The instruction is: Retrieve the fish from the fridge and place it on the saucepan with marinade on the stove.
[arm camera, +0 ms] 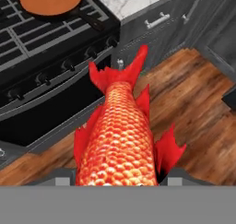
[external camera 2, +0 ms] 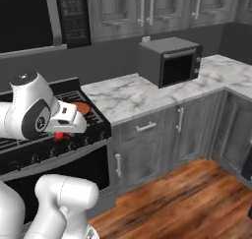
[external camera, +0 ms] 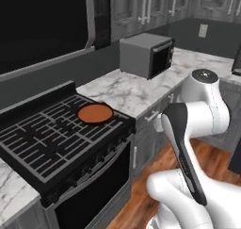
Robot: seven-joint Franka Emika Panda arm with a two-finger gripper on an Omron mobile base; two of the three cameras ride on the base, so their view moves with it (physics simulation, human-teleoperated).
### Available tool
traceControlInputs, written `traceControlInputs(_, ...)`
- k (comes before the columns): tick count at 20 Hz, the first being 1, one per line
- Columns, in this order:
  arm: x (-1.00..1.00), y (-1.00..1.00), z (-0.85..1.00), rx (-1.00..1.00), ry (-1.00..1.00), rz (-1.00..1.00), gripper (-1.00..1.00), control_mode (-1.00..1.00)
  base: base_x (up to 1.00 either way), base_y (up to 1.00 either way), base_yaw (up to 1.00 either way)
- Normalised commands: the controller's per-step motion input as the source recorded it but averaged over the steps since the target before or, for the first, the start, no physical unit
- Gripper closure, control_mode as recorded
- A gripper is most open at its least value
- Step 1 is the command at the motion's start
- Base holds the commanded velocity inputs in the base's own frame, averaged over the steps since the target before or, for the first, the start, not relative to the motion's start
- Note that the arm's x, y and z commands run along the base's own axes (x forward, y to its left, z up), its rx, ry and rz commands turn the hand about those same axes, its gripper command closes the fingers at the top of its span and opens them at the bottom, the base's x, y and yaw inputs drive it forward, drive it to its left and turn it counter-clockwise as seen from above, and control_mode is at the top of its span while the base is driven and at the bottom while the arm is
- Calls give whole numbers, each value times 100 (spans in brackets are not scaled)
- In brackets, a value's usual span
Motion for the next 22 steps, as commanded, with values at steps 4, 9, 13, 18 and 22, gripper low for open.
traceControlInputs(4,0,0,0,0,0,0,100,100,45,-11,33)
traceControlInputs(9,0,0,0,0,0,0,100,100,58,-1,32)
traceControlInputs(13,0,0,0,0,0,0,100,100,66,0,31)
traceControlInputs(18,0,0,0,0,0,0,100,100,34,-17,25)
traceControlInputs(22,0,0,0,0,0,0,100,100,27,-28,23)
